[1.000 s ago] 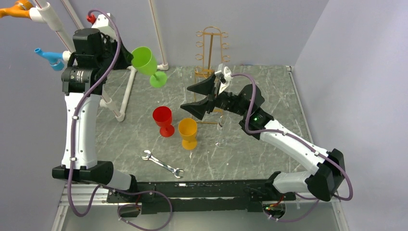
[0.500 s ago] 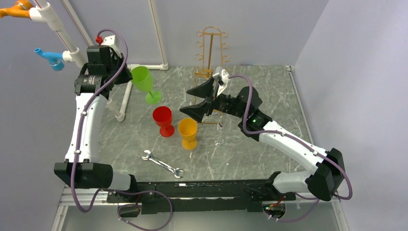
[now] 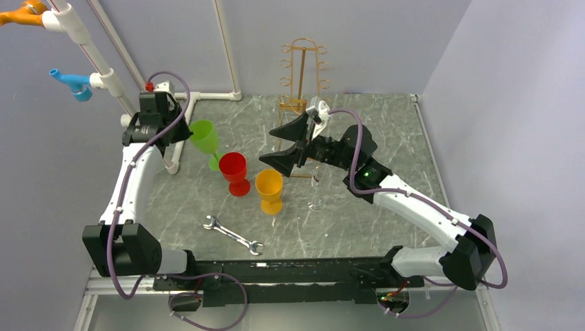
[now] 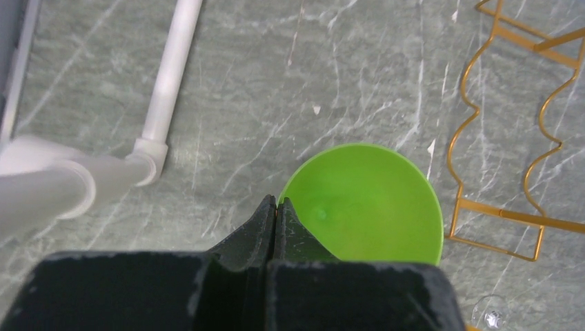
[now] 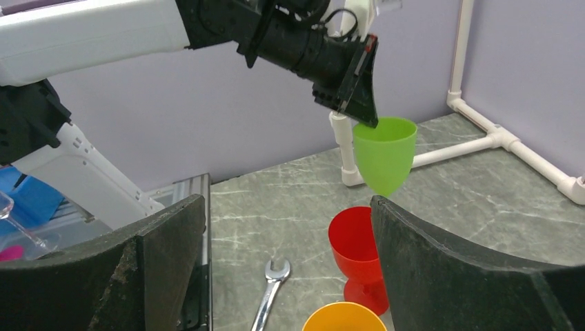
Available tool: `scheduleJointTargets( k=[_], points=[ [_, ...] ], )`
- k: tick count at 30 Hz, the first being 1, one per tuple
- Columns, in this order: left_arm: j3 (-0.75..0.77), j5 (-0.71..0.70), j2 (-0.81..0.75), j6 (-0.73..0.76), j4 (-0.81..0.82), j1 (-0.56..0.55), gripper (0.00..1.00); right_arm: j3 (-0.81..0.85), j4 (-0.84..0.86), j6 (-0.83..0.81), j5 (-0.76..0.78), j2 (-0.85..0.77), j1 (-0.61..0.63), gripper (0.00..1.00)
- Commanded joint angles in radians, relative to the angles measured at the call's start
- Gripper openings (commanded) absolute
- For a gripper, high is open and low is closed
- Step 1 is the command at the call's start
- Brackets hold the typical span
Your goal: Take the wine glass off the wine glass rack
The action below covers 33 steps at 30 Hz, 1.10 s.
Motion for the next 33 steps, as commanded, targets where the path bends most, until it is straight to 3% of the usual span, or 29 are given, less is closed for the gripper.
scheduleJointTargets(
  k=[1, 11, 20, 28, 33],
  points=[
    [-0.111, -0.043, -0.065, -0.053, 0.130, 0.004, 0.00, 0.000, -0.014, -0.032, 0.007, -0.037, 0.007, 0.91],
    [-0.266, -0.088, -0.103, -0.090, 0.236, 0.004, 0.00, -0.001, -0.020, -0.044, 0.003, -0.036, 0.007, 0.91],
    [-0.298, -0.098, -0.121, -0.095, 0.227, 0.003, 0.00, -0.003, -0.002, -0.035, -0.005, -0.020, 0.007, 0.91],
    [-0.345, -0.091, -0.155, -0.096, 0.237, 0.004, 0.06, -0.009, 0.013, -0.025, -0.007, -0.015, 0.009, 0.91],
    [-0.355, -0.089, -0.166, -0.090, 0.239, 0.002, 0.15, -0.008, 0.019, -0.019, -0.008, -0.012, 0.010, 0.91]
  ],
)
